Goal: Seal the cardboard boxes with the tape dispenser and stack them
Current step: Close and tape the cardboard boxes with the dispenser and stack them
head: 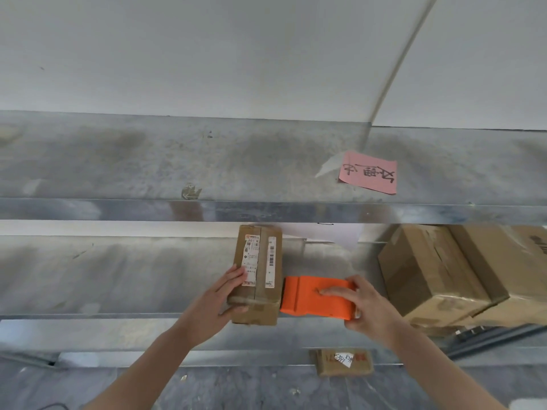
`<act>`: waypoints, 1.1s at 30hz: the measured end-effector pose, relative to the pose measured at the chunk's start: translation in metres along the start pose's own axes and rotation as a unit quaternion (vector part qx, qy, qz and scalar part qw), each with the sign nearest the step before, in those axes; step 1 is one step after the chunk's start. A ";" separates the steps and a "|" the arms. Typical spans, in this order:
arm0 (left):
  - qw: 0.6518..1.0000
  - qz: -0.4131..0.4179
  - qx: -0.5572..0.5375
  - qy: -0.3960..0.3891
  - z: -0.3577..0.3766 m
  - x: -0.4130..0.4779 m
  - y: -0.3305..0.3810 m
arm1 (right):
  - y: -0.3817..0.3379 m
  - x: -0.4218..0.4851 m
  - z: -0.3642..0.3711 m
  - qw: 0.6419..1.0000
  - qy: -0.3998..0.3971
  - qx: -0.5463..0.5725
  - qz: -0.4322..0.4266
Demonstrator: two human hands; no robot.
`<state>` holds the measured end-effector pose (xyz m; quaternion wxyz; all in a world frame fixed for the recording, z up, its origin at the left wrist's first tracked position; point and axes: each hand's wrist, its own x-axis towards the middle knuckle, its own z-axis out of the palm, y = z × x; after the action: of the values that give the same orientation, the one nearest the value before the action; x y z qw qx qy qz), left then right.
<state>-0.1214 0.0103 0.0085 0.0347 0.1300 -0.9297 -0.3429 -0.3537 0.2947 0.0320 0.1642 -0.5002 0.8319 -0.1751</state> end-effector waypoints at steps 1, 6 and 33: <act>1.000 -0.009 -0.020 -0.004 -0.001 -0.001 0.003 | 0.000 0.003 0.004 1.000 -0.001 0.019 0.004; 0.992 -0.070 -0.082 0.068 0.004 0.000 0.015 | 0.004 0.018 0.011 0.997 -0.019 0.075 0.023; 0.973 -0.006 0.205 0.103 0.019 0.000 0.016 | 0.024 0.034 0.019 0.991 -0.073 -0.093 0.066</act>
<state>-0.1274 0.0340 0.0038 0.1011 0.1748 -0.9708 -0.1295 -0.3786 0.2728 0.0009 0.1885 -0.4690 0.8614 -0.0492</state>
